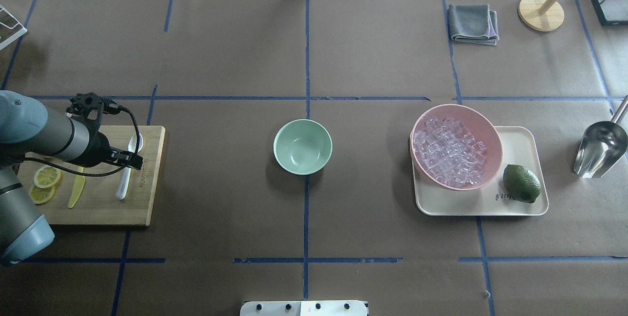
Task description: Put spoon and ice into bowl
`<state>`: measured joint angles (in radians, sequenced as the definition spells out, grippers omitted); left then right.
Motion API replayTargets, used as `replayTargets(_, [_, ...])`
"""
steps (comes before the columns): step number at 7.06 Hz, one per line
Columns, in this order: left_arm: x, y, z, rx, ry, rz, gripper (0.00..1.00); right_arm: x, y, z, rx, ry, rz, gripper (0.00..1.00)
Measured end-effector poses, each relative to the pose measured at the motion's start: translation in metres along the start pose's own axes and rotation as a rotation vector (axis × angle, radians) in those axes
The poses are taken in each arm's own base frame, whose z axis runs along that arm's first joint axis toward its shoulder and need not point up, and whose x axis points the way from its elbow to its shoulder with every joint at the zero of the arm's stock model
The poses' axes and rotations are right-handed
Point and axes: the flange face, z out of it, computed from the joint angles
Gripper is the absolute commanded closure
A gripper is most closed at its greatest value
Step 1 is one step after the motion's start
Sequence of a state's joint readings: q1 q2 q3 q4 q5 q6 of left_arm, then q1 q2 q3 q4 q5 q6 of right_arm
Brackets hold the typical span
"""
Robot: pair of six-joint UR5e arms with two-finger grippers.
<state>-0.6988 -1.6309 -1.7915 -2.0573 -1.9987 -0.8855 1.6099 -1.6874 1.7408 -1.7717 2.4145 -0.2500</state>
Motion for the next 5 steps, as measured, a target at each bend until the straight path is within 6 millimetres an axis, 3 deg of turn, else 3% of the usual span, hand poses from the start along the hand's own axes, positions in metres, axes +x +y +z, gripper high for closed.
replayTargets(1, [-0.0001, -0.0012, 0.0025, -0.002, -0.002, -0.002, 0.38, -0.0002, -0.0001, 0.0001, 0.0, 0.0, 0.0, 0.0])
replayTargets(4, [0.0006, -0.003, 0.0055, -0.004, -0.004, -0.005, 0.95, -0.0003, -0.0001, 0.0002, 0.0, 0.0, -0.001, 0.0])
replayTargets(5, [0.0019, -0.0038, 0.0052, -0.004, -0.001, -0.005, 1.0, -0.0002, -0.0001, 0.0002, -0.001, 0.0, -0.001, 0.0])
